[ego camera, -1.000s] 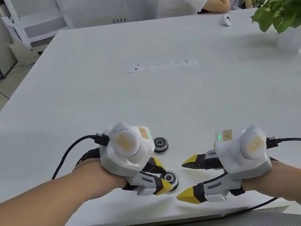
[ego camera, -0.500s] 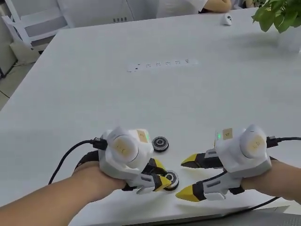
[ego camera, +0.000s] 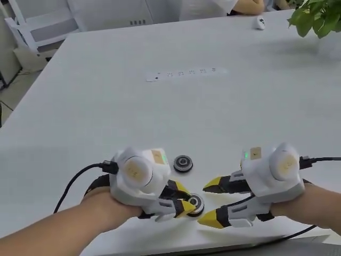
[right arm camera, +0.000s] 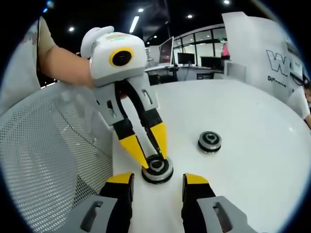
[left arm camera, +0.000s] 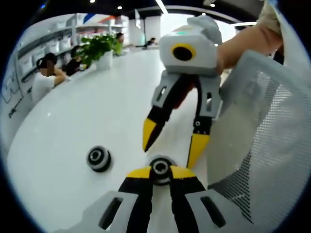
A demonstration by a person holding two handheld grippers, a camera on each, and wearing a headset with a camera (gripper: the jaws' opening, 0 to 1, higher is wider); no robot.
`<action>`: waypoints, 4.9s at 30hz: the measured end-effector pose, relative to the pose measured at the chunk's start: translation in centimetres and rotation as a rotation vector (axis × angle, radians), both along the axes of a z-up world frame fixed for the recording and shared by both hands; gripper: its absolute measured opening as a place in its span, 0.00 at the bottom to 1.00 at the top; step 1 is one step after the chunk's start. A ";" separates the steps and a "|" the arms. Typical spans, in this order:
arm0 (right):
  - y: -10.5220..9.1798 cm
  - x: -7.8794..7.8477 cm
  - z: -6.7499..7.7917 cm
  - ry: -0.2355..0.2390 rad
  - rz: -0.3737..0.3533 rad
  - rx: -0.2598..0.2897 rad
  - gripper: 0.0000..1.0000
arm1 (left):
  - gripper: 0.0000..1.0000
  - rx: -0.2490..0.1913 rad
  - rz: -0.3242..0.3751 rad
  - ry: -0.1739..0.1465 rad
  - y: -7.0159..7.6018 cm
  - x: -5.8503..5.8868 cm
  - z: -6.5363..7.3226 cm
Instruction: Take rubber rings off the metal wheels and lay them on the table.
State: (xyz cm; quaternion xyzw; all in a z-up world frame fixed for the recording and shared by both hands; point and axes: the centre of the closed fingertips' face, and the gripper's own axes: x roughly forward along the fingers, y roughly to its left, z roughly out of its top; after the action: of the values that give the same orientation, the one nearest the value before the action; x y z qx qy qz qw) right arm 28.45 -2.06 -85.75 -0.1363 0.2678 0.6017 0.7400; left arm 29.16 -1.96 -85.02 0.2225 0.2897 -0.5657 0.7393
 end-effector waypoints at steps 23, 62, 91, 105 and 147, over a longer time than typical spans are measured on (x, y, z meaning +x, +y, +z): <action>0.4 0.1 -0.7 -0.004 -0.016 -0.006 0.23 | 0.13 -0.013 0.015 -0.001 0.0 0.1 0.0; -1.0 0.3 -0.6 -0.013 -0.059 0.001 0.00 | 0.13 -0.023 0.025 -0.003 0.0 0.1 0.0; -0.8 0.9 0.7 0.140 -0.198 0.134 0.00 | 0.11 0.003 0.053 -0.009 0.1 0.3 -0.1; -0.5 0.8 0.9 0.167 -0.201 0.159 0.00 | 0.10 0.018 0.055 -0.009 0.1 0.2 -0.2; 1.0 -0.5 1.6 0.189 -0.118 0.195 0.00 | 0.10 0.018 0.047 -0.009 0.0 0.2 -0.1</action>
State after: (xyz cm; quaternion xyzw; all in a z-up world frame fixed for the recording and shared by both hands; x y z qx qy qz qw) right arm 27.96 -1.03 -84.19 0.0096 0.2839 0.5904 0.7555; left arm 29.37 -1.95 -85.11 0.2251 0.2965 -0.5445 0.7516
